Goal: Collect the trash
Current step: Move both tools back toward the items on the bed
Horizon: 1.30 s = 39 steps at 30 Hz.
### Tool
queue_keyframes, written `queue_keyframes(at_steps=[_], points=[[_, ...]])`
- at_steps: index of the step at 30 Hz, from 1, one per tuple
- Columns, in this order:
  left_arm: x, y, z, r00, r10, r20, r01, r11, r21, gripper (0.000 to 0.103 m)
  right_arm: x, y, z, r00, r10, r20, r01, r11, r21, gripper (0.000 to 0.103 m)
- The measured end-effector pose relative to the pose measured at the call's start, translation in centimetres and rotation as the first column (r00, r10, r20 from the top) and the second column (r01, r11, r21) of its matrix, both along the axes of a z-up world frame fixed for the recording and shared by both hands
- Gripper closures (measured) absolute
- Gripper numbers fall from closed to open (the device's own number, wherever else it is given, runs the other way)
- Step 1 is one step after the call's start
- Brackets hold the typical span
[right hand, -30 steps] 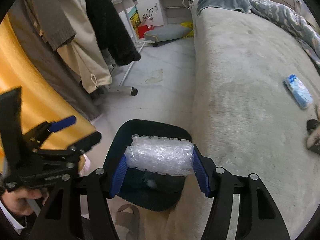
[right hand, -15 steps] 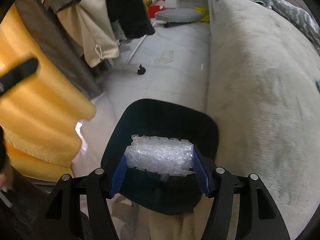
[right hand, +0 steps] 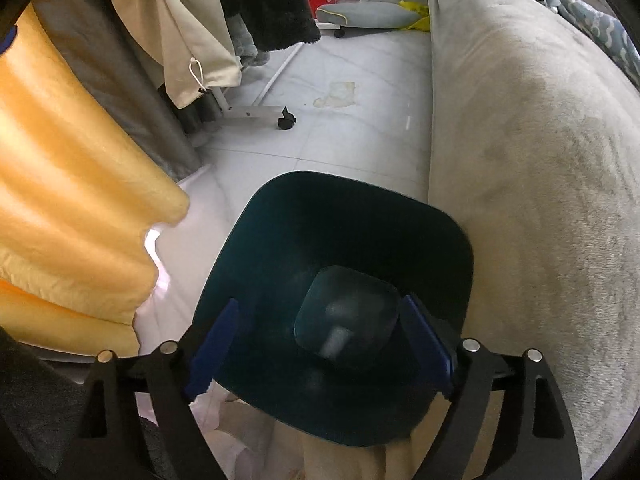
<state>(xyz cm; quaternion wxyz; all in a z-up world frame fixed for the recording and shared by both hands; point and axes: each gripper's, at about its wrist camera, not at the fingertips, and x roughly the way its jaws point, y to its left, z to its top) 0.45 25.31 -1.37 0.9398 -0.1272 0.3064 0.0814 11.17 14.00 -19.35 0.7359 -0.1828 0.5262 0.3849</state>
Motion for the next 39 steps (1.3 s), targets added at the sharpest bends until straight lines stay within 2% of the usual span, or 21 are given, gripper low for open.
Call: queue_keyframes(at_steps=[5,16,25,31,36,39], points=[[0.5,-0.6,1.0,1.000,-0.013,0.024,0.013,1.000,-0.002,0.005,0.4,-1.1,0.9,1.000,-0.014,0.020,0.013,0.999,0.031,0.018],[2.1,-3.3,3.3,0.998,-0.019,0.063,0.019,1.000,0.010,0.004,1.7,-5.4,6.4,0.990,-0.076,0.118,0.056,0.985,0.161,0.018],[4.0,-7.0,3.7,0.996,-0.051,0.067,0.049,0.999,0.021,0.004,3.6,-11.3,10.1,0.958,-0.141,0.250,0.104,0.983,0.154,0.018],[5.7,-10.2,3.5,0.994,-0.091,0.064,0.089,0.995,0.034,0.004,5.0,-15.6,11.3,0.948,-0.213,0.238,0.170,0.967,0.190,0.018],[7.0,-12.8,3.1,0.991,-0.122,0.054,0.122,0.992,0.013,0.004,5.7,-19.0,12.4,0.924,-0.235,0.300,0.192,0.967,0.167,0.018],[7.6,-14.6,3.2,0.988,-0.143,0.057,0.142,0.990,0.025,0.004,6.4,-21.2,12.9,0.910,-0.261,0.322,0.218,0.962,0.163,0.018]])
